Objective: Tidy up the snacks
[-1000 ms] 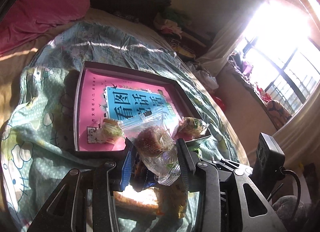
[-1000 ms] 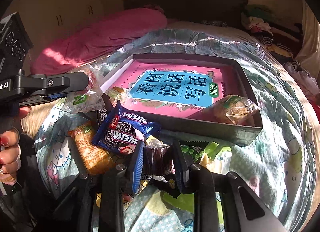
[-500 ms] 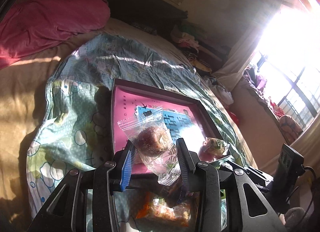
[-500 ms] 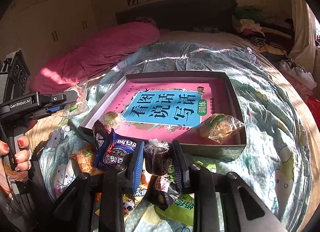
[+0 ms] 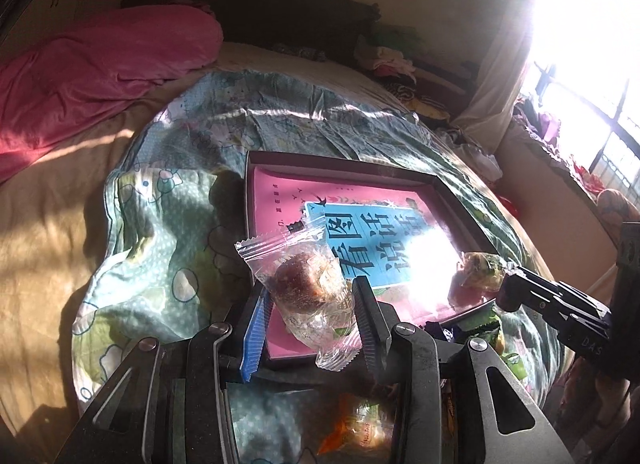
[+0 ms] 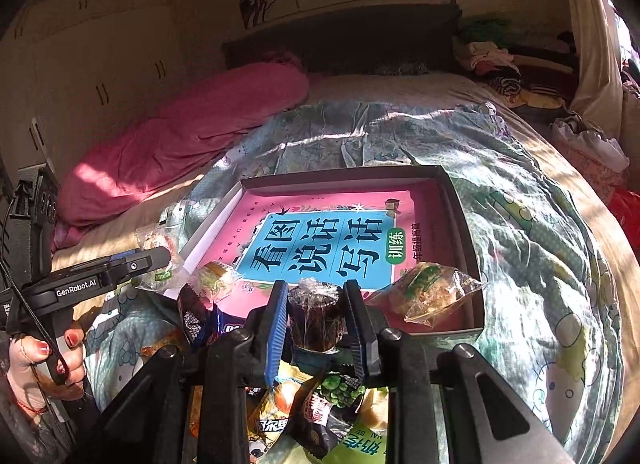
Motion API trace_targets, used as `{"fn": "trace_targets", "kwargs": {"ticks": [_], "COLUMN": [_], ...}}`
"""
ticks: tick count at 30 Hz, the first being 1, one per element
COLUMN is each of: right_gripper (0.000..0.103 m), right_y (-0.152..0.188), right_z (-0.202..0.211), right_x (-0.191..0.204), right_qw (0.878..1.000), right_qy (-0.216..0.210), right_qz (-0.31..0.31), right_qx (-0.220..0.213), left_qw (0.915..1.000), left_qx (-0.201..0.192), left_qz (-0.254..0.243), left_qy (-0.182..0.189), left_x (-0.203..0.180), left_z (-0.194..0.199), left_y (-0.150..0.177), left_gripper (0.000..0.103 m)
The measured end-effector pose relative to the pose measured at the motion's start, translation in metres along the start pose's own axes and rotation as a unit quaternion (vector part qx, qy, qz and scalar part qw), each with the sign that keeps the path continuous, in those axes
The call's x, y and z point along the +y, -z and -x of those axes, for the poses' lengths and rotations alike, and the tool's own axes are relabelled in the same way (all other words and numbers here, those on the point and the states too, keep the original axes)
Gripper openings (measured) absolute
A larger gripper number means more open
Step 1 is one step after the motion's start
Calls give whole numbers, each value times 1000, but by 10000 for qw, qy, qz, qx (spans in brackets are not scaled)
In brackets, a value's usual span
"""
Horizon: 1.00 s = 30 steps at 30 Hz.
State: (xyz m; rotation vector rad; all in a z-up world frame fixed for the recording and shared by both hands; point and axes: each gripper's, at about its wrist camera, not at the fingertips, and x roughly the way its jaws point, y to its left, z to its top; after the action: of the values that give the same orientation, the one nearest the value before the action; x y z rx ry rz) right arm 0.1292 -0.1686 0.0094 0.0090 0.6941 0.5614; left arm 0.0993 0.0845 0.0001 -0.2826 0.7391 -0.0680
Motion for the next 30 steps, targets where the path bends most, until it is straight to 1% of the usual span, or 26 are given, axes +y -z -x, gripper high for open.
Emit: {"fn": "trace_targets", "kwargs": {"ticks": [8, 17, 23, 30], "right_gripper": [28, 28, 28, 28], "right_y": [-6, -7, -7, -7], "right_z": [-4, -11, -18, -26], "right_x": [-3, -6, -10, -11], "right_qw": [10000, 9999, 9998, 9997], "right_qy": [-18, 15, 52, 162], "right_qz": [-74, -128, -187, -151], "right_qx": [-64, -35, 2, 61], "left_qw": [9996, 9988, 9985, 9986], "left_qx": [161, 110, 114, 186], "left_qz": [-213, -465, -541, -491], "left_qy": [-41, -98, -41, 108], "left_x": [-10, -19, -23, -25], "left_z": [-11, -20, -26, -32], "left_y": [7, 8, 7, 7], "left_gripper": [42, 42, 42, 42]}}
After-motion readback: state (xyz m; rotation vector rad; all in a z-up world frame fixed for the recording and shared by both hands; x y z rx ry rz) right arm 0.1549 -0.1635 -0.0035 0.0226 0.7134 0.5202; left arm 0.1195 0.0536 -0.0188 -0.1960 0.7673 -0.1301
